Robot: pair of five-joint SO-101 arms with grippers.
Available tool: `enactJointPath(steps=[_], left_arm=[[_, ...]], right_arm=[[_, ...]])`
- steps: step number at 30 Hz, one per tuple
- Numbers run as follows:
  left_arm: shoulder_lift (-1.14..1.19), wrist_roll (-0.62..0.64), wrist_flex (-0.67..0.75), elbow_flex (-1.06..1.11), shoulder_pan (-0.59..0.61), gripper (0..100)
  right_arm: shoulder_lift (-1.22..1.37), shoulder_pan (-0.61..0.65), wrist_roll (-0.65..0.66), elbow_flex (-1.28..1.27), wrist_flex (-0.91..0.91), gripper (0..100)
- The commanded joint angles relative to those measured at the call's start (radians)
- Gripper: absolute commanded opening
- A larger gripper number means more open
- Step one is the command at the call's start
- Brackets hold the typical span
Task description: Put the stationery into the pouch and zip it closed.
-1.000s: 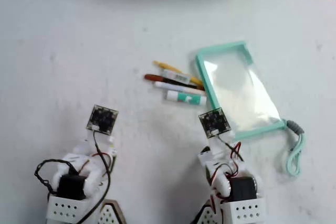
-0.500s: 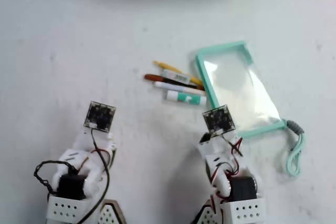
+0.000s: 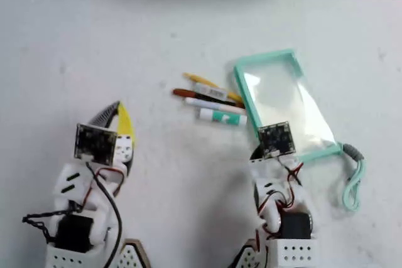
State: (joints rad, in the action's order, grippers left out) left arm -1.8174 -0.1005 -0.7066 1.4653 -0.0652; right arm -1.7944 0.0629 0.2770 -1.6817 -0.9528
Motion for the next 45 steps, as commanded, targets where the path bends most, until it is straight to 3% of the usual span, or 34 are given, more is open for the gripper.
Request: enactJointPath(steps=[1, 6, 13, 18, 26, 32, 40, 45], left_arm=[[-0.008, -0.003, 0.124, -0.057, -0.015, 2], [-0.008, -0.002, 0.184, -0.057, -0.015, 2], [-0.008, -0.002, -0.029, -0.075, -0.016, 2], [-0.008, -0.003, -0.129, -0.003, -0.015, 2], [-0.008, -0.005, -0.008, 0.147, -0.008, 2], [-0.008, -0.138, -0.011, 0.183, -0.039, 2], [-0.004, -0.21, -0.176, 0.011, -0.139, 2], [0.002, -0.21, -0.193, -0.095, -0.143, 2]], right_arm=[[-0.007, -0.018, -0.002, -0.009, 0.002, 1.8], [-0.007, -0.018, -0.002, -0.009, 0.002, 1.8], [-0.007, 0.015, 0.002, -0.009, -0.002, 1.8], [-0.005, 0.012, 0.169, -0.009, -0.007, 1.8], [-0.007, 0.008, 0.181, -0.009, -0.002, 1.8], [-0.005, 0.012, 0.184, -0.009, -0.041, 1.8], [-0.005, 0.008, 0.184, -0.009, -0.048, 1.7], [-0.005, 0.008, 0.184, -0.009, -0.07, 1.7]])
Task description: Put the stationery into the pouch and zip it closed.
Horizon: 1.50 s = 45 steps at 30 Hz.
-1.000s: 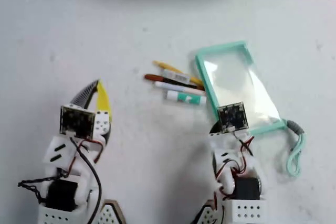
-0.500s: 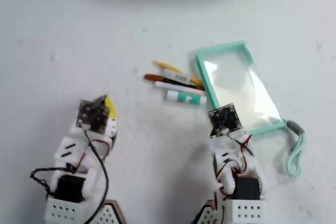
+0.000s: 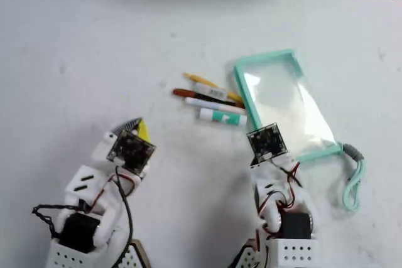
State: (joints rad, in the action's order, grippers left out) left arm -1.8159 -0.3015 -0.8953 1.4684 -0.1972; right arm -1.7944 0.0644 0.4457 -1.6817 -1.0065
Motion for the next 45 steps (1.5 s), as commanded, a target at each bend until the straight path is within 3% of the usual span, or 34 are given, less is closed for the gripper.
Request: enactJointPath(steps=[1, 8, 12, 18, 26, 30, 34, 36, 42, 45], left_arm=[[0.019, -0.009, -0.005, -0.124, -0.016, 2], [0.493, 0.003, -0.011, -0.423, -0.054, 2], [0.766, 0.089, -0.008, -0.554, -0.094, 2], [0.986, -0.003, -0.003, -0.56, -0.219, 2], [1.072, 0.032, -0.005, -0.559, -0.222, 2], [1.072, 0.072, 0.049, -0.516, -0.222, 4], [1.072, 0.08, 0.158, -0.425, -0.226, 16], [1.072, 0.081, 0.178, -0.408, -0.229, 17], [1.072, 0.081, 0.172, -0.41, -0.223, 17], [1.072, 0.081, 0.172, -0.41, -0.222, 17]], right_arm=[[-0.005, 0.007, 0.015, -0.009, -0.016, 1.7], [-0.005, 0.007, 0.015, -0.009, -0.016, 1.7], [-0.005, 0.007, 0.015, -0.009, -0.016, 1.7], [-0.007, 0.005, 0.015, -0.009, -0.008, 1.8], [-0.007, -0.022, 0.015, -0.009, 0.019, 2.6], [-0.005, -0.035, 0.006, -0.009, 0.013, 14.5], [-0.005, -0.051, 0.006, -0.009, 0.013, 26.8], [-0.005, -0.05, 0.014, -0.009, 0.013, 30.3], [-0.007, -0.047, 0.015, -0.009, -0.008, 29.7], [-0.007, -0.048, 0.015, -0.009, -0.008, 17.4]])
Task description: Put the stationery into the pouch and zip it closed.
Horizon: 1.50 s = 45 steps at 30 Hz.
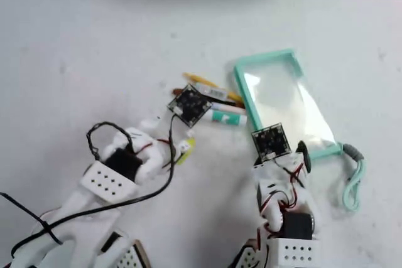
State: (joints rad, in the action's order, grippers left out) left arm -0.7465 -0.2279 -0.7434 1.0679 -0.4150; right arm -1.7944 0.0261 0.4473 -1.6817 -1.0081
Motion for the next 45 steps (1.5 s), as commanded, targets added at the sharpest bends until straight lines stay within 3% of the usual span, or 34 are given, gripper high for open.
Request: enactJointPath(steps=[1, 3, 7, 18, 24, 28, 34, 41, 45], left_arm=[[0.002, 0.008, 0.02, -0.009, -0.004, 17], [0.002, 0.008, 0.02, -0.009, -0.004, 17], [0.001, 0.008, 0.02, -0.009, -0.004, 17], [0.002, 0.054, 0.028, -0.003, -0.002, 17], [0.002, 0.054, 0.028, -0.003, -0.002, 17], [0.004, 0.054, 0.025, -0.003, -0.001, 17], [0.008, 0.054, 0.023, -0.003, -0.001, 17], [0.008, 0.054, 0.023, -0.003, -0.001, 17], [0.01, 0.054, 0.025, -0.003, -0.001, 17]], right_arm=[[-0.007, -0.01, 0.014, -0.009, -0.004, 11.4], [-0.007, -0.008, 0.015, -0.005, -0.002, 1.3], [-0.007, -0.007, 0.121, -0.003, -0.027, 5.6], [-0.007, -0.018, 0.094, 0.064, -0.101, 1.2], [-0.002, -0.193, 0.098, 0.195, -0.084, 2.3], [0.033, -0.245, 0.144, 0.35, -0.145, 2.4], [0.361, -0.321, 0.21, 0.617, -0.191, 2.4], [0.754, -0.524, 0.221, 0.881, -0.188, 2.9], [0.88, -0.588, 0.334, 0.924, -0.145, 12.1]])
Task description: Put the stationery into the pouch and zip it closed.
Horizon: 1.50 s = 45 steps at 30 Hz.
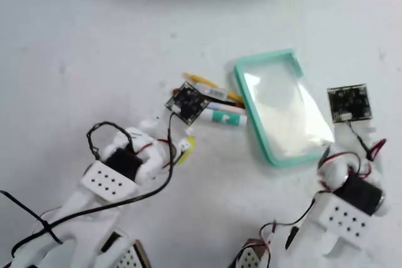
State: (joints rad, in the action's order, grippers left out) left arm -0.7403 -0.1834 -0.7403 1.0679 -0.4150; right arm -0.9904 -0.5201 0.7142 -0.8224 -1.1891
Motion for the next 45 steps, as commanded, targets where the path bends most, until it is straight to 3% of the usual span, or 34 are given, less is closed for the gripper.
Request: enactJointPath(steps=[1, 4, 18, 35, 38, 43, 45], left_arm=[[0.004, 0.009, 0.021, -0.003, -0.002, 17], [0.004, 0.009, 0.021, -0.003, -0.002, 17], [0.004, 0.008, 0.02, -0.002, -0.002, 17], [0.004, 0.008, 0.025, -0.002, -0.004, 17], [0.004, 0.008, 0.025, -0.002, -0.004, 17], [0.004, 0.008, 0.025, -0.002, -0.007, 17], [0.004, 0.008, 0.025, -0.002, -0.008, 17]], right_arm=[[0.107, -0.051, 0.089, 0.061, 0.054, 15.2], [0.196, -0.084, 0.129, 0.058, 0.12, 21.0], [0.723, -0.111, 0.196, 0.129, 0.437, 21.3], [1.089, -0.104, 0.196, 0.31, 0.452, 21.1], [1.116, -0.105, 0.195, 0.339, 0.452, 16.7], [1.095, -0.111, 0.19, 0.348, 0.449, 1.1], [1.067, -0.111, 0.19, 0.344, 0.444, 3.2]])
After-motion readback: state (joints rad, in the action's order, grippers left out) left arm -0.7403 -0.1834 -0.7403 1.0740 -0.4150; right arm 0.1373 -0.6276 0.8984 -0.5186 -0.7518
